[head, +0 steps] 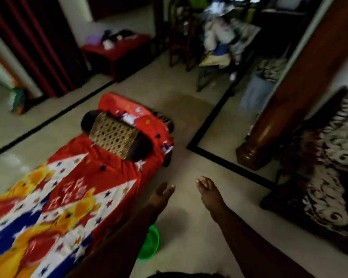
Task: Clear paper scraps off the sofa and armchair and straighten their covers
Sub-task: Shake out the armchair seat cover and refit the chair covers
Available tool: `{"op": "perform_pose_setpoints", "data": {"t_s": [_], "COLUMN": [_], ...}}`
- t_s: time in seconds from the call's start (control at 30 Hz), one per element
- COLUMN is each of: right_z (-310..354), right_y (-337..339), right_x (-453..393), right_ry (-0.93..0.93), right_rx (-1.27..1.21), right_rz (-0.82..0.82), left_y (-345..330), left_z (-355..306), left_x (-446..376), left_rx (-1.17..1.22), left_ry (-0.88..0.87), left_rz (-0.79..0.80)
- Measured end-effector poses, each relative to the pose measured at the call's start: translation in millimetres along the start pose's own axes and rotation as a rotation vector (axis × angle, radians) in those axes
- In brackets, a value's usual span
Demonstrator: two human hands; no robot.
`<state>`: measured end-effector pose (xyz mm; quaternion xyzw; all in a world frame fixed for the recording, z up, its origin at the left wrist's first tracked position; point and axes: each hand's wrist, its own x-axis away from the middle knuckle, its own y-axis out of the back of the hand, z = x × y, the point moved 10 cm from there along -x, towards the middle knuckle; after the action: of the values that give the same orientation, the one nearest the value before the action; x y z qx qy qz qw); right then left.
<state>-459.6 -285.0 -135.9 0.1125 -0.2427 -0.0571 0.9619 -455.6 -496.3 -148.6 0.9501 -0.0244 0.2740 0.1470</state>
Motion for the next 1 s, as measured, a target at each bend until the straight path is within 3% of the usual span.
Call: {"op": "perform_pose_setpoints", "data": {"t_s": [0.13, 0.33, 0.43, 0.53, 0.7, 1.0], "right_z": [1.6, -16.5, -45.6, -101.2, -132.9, -204.9], "right_y": [123.5, 286.9, 368.1, 432.9, 518.0, 621.0], "right_x": [4.6, 21.6, 35.7, 31.8, 69.7, 58.8], "right_ry": [0.061, 0.125, 0.141, 0.105, 0.018, -0.129], "right_rx": [-0.138, -0.229, -0.229, -0.242, -0.355, -0.347], "right_rz": [-0.182, -0.336, -0.46, -0.484, -0.618, -0.763], "left_y": [-98.6, -263.5, -349.8, -422.2, -522.1, -655.3], "left_z": [-80.7, -150.8, -172.4, -187.1, -194.1, -190.4], "left_x": [2.0, 16.1, 31.9, 49.8, 60.9, 23.9], "left_rx": [-0.053, -0.079, -0.13, -0.175, -0.27, -0.301], "left_ry": [-0.133, -0.236, -0.274, -0.283, -0.289, -0.223], "left_rz": [0.072, 0.262, 0.364, 0.468, 0.624, 0.77]}}
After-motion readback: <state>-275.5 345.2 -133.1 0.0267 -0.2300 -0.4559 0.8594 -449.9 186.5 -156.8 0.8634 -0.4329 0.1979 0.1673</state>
